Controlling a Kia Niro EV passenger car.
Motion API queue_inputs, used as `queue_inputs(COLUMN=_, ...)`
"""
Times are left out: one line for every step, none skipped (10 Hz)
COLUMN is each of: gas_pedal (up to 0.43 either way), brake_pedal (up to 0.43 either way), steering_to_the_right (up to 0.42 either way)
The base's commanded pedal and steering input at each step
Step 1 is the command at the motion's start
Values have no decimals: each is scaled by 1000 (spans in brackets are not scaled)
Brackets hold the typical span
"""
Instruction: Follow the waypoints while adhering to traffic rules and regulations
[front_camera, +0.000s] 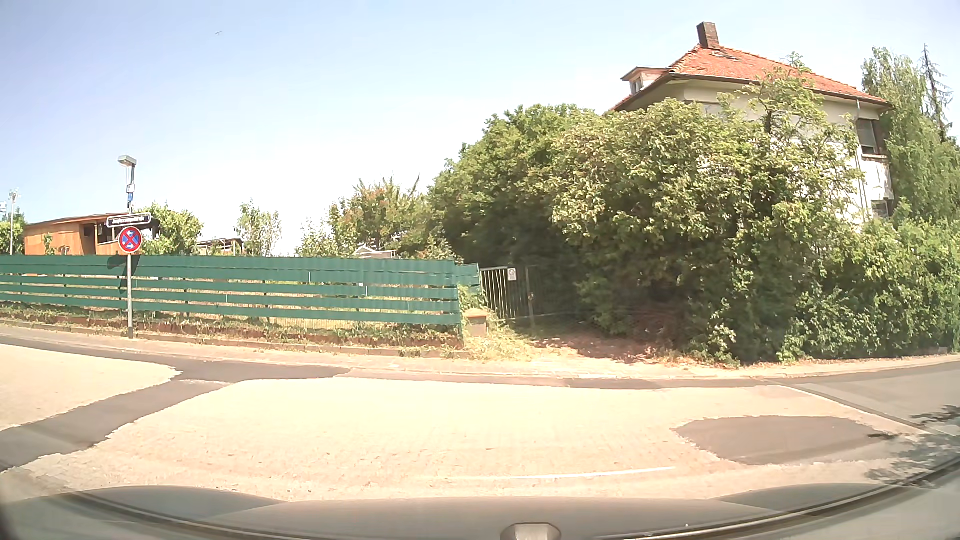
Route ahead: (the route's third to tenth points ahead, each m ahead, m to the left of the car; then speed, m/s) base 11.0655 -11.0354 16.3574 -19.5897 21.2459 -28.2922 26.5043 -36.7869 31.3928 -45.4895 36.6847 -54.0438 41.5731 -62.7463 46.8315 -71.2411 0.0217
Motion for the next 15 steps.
queue_inputs(gas_pedal=0, brake_pedal=348, steering_to_the_right=20)
queue_inputs(gas_pedal=0, brake_pedal=348, steering_to_the_right=20)
queue_inputs(gas_pedal=0, brake_pedal=348, steering_to_the_right=20)
queue_inputs(gas_pedal=0, brake_pedal=348, steering_to_the_right=20)
queue_inputs(gas_pedal=0, brake_pedal=348, steering_to_the_right=20)
queue_inputs(gas_pedal=0, brake_pedal=348, steering_to_the_right=20)
queue_inputs(gas_pedal=0, brake_pedal=348, steering_to_the_right=20)
queue_inputs(gas_pedal=0, brake_pedal=348, steering_to_the_right=20)
queue_inputs(gas_pedal=0, brake_pedal=348, steering_to_the_right=20)
queue_inputs(gas_pedal=0, brake_pedal=354, steering_to_the_right=20)
queue_inputs(gas_pedal=0, brake_pedal=348, steering_to_the_right=20)
queue_inputs(gas_pedal=0, brake_pedal=348, steering_to_the_right=20)
queue_inputs(gas_pedal=0, brake_pedal=348, steering_to_the_right=20)
queue_inputs(gas_pedal=0, brake_pedal=348, steering_to_the_right=20)
queue_inputs(gas_pedal=0, brake_pedal=348, steering_to_the_right=20)
